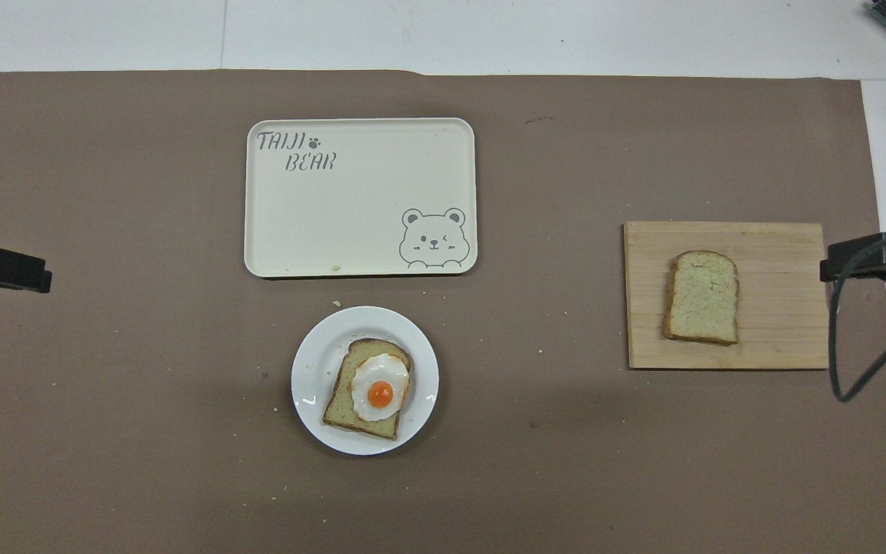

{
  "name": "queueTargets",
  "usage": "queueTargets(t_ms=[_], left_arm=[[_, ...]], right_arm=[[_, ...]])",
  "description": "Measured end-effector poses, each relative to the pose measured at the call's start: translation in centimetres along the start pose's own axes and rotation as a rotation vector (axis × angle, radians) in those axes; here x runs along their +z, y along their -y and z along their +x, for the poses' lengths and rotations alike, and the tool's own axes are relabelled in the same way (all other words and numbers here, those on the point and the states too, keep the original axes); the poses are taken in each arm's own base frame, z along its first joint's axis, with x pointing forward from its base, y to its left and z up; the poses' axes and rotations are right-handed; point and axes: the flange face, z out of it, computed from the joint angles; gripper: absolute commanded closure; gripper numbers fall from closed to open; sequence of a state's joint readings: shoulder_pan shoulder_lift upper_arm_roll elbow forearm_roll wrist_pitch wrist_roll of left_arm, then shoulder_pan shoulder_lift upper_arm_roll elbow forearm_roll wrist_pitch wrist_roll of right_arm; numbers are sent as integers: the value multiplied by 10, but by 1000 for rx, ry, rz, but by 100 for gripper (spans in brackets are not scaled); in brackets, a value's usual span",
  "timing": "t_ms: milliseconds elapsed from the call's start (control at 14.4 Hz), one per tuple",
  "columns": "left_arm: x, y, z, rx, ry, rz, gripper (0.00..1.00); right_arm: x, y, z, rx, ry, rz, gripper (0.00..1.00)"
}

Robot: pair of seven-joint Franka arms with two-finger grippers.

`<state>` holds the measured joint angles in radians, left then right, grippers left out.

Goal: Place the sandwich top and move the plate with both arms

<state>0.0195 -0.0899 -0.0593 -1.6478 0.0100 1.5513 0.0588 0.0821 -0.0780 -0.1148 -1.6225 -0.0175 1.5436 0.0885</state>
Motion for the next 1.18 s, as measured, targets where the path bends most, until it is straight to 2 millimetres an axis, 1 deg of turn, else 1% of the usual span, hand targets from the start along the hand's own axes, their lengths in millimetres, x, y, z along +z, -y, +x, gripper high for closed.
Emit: queueTargets(t_ms=[347,694,972,1181], left_arm=[[1,0,-1,-5,6,-1,0],[1,0,-1,-5,7,-1,0],[2,0,-1,-5,13,-2,0],[2,5,-2,-14,14,-3,0]], right_arm=[[-15,-1,-9,-21,18,2,0],[-16,-2,-9,-21,17,2,0],[-15,-4,-6,-16,-8,4,0],[-13,-8,-4,-9,-15,5,0]])
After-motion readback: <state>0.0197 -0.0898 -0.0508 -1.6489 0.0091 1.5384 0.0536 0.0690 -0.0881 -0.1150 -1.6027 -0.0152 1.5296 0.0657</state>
